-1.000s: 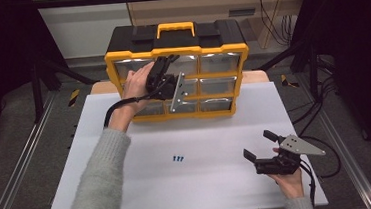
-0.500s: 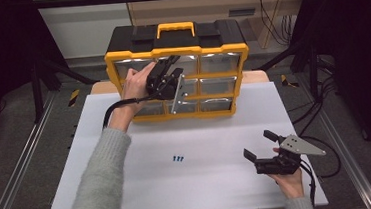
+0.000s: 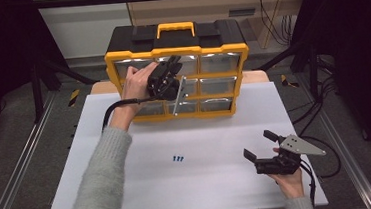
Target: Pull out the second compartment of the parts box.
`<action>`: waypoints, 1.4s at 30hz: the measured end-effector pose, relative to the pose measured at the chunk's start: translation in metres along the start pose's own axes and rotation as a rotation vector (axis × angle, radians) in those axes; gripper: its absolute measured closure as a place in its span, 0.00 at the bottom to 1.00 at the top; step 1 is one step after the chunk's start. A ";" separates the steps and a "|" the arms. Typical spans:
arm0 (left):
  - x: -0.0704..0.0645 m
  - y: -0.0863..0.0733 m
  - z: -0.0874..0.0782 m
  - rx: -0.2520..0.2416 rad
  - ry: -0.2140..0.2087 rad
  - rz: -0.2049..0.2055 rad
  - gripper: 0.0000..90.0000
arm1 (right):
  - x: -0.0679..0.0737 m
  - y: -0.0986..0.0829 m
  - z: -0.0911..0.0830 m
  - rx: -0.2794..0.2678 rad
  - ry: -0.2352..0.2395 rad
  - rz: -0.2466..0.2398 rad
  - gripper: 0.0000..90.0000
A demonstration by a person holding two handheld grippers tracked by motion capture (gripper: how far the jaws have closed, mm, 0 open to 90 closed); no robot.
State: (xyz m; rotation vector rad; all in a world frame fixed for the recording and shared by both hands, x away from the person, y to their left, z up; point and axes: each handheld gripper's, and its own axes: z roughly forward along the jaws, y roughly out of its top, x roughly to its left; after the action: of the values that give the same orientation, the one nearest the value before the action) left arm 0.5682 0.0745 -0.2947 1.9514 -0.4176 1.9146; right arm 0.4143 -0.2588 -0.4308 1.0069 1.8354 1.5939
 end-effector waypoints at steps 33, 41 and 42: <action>-0.003 0.001 0.000 0.004 0.044 0.127 0.87 | -0.002 0.000 -0.001 -0.003 0.001 -0.023 0.01; -0.003 0.002 -0.003 0.006 0.036 0.131 0.87 | -0.001 0.001 -0.001 -0.003 0.000 -0.002 0.00; -0.002 0.002 -0.003 0.006 0.035 0.134 0.87 | -0.001 0.001 -0.001 -0.003 -0.001 -0.003 0.00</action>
State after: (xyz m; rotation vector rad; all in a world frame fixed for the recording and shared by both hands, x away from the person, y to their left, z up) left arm 0.5642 0.0740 -0.2969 1.9352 -0.5456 2.0303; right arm 0.4142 -0.2606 -0.4300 1.0031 1.8328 1.5938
